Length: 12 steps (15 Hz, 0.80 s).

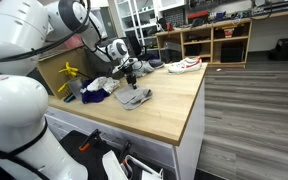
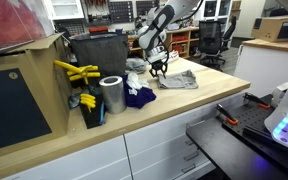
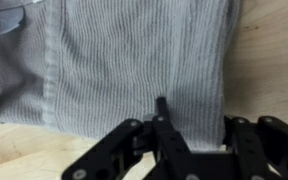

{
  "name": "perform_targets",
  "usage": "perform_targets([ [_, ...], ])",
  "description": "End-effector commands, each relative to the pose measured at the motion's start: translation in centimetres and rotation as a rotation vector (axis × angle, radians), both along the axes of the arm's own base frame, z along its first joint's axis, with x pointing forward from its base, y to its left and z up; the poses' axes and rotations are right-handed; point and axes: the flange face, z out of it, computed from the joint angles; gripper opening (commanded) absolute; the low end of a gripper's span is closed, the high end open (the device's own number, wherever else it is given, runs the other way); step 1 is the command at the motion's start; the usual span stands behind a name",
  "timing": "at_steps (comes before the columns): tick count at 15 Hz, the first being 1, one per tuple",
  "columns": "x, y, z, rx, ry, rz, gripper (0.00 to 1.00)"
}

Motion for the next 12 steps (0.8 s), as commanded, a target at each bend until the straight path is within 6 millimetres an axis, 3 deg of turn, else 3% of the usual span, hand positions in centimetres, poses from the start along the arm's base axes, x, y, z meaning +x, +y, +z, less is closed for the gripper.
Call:
perform_targets([
  [1, -0.1, 0.6, 0.6, 0.006, 0.009, -0.004, 0.01],
  [6, -0.1, 0.7, 1.7, 0.024, -0.022, 0.003, 0.03],
  [12, 0.1, 0.8, 5.5, 0.065, -0.124, 0.027, 0.03],
])
